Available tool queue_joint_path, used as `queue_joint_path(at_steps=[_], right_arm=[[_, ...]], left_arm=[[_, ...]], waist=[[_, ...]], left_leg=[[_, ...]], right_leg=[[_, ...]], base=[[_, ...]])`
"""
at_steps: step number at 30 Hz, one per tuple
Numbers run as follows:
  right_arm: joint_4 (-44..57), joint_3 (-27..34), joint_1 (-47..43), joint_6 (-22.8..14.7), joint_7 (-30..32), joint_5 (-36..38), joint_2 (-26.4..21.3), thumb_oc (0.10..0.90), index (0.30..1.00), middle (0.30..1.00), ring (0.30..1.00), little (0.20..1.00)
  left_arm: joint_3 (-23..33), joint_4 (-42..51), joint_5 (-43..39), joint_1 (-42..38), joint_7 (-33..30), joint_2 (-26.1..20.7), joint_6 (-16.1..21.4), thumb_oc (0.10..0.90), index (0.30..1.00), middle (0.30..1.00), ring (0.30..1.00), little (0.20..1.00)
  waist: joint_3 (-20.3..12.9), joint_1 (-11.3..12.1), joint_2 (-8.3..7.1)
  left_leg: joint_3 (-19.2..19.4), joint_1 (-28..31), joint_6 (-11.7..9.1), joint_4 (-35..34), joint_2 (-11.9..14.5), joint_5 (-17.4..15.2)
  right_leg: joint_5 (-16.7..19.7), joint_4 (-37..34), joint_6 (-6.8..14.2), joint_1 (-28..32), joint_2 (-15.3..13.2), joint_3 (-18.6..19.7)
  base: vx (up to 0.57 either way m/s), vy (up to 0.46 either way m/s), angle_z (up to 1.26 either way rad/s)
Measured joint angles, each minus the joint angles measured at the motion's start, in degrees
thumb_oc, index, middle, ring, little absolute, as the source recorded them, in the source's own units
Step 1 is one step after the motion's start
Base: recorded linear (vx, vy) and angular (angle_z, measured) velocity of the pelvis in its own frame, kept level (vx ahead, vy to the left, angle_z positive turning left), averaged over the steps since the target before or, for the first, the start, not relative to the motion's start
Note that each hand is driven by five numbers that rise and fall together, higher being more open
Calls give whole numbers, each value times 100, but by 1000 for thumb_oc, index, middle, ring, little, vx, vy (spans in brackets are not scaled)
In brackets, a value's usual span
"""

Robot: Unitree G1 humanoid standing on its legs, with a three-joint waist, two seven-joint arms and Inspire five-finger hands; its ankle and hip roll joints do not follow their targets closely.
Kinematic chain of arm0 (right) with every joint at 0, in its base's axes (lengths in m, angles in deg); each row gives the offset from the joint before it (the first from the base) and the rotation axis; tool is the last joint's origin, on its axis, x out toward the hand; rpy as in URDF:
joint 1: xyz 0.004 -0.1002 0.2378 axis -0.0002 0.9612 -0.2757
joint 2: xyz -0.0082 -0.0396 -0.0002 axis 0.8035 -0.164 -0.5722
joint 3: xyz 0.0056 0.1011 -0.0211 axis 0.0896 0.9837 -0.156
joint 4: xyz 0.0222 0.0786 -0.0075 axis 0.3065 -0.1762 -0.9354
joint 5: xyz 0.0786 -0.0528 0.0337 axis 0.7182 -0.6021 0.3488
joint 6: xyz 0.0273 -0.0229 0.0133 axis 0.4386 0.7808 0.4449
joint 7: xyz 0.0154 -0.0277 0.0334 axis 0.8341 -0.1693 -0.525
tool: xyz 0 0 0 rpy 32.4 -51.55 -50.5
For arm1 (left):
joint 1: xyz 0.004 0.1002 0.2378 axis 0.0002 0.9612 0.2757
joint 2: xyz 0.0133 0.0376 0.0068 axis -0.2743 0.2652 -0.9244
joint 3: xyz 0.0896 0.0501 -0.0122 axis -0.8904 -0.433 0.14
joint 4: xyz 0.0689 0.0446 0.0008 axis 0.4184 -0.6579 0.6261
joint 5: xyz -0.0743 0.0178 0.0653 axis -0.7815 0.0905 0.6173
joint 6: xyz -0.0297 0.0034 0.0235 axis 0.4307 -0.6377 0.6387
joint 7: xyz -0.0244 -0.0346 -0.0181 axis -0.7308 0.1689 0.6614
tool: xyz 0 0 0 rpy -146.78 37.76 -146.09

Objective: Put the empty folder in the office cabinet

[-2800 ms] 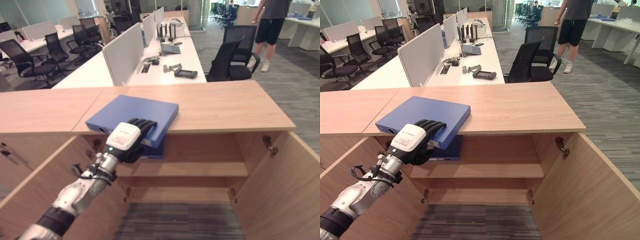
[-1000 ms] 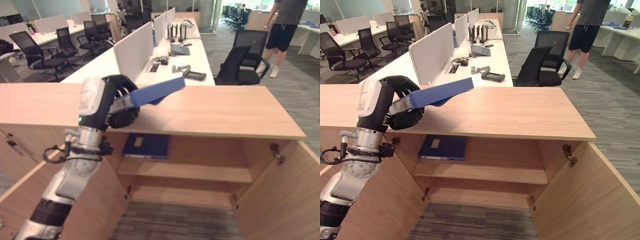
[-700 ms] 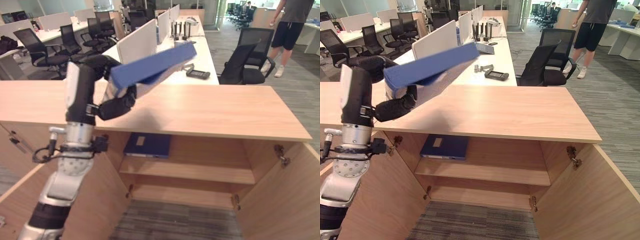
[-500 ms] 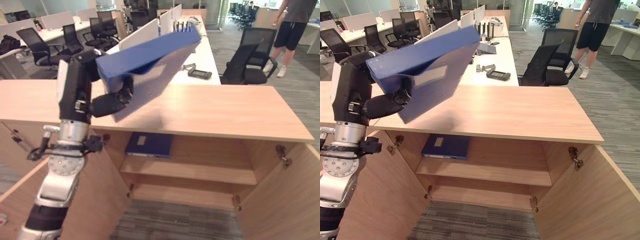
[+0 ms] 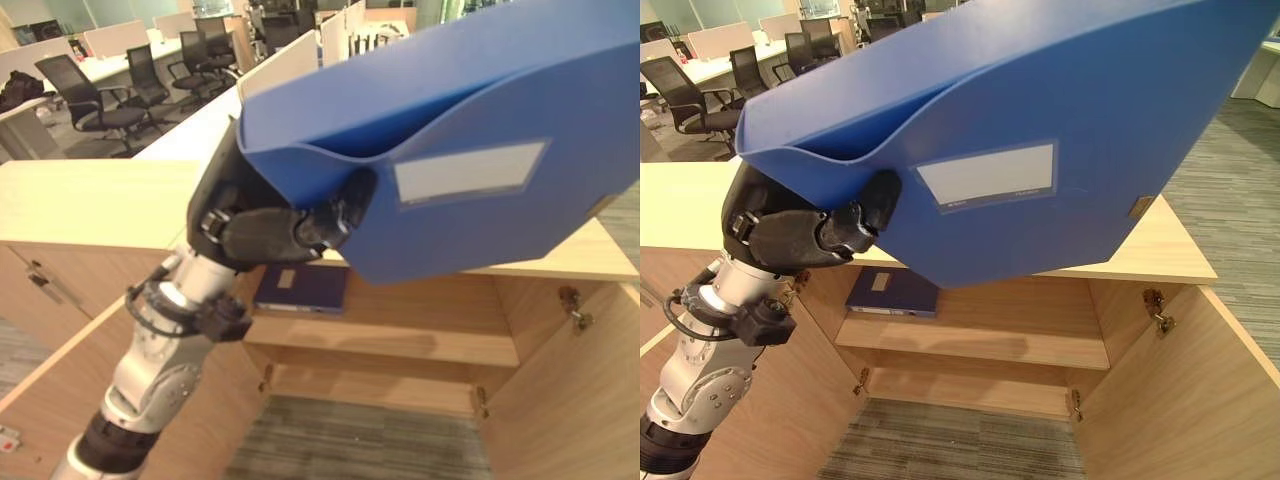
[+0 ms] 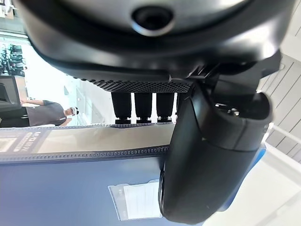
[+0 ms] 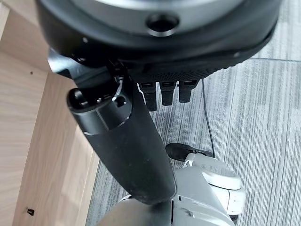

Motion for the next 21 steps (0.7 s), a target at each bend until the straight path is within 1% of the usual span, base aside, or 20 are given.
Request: queue_joint_path(at_steps=[4,8,11,15,19,21], right_arm=[[-3,-13,-43,25,7,-135,3,800,900,900,900,900],[-4,-51,-55,29,35,-154,3,800,900,900,900,900],[-4,-50,-55,30,56,-154,2,800,900,900,900,900],[-2,-39,-55,30,63,-151,-1,800,900,900,900,900],[9,46,-55,38,77,-111,-2,800,900,900,900,900],[41,78,-42,50,78,-17,-6,800,900,900,900,900]], left_arm=[[-202,-1,-24,-8,5,0,-21,400,300,300,300,300],[-468,-27,-221,-5,15,-1,-262,400,300,300,300,300],[-609,-109,-220,-2,11,-1,-331,400,300,300,300,300],[-688,-299,-213,35,13,4,-497,400,300,300,300,300],[-692,-707,-212,138,-30,113,-519,400,300,300,300,300],[-614,-875,-217,362,-86,164,-529,400,300,300,300,300]], waist=[[2,3,1],[1,-2,4],[1,-8,25],[1,-8,45],[13,-7,73],[17,-17,90]], left_leg=[[-2,1,2,0,-7,0],[3,6,3,0,-7,1],[14,12,4,0,-7,1],[24,14,4,0,-5,1],[47,20,4,0,-5,1],[72,29,4,-1,-5,1]], right_leg=[[-4,-3,3,0,-8,-1],[16,-2,-26,8,-8,2],[27,-2,-41,8,-9,9],[26,-2,-40,6,-8,17],[29,-2,-38,1,-8,44],[34,-2,-39,-6,-9,71]], base=[[0,0,0],[0,0,0],[0,0,0],[0,0,0],[3,5,-1],[8,20,-6]])
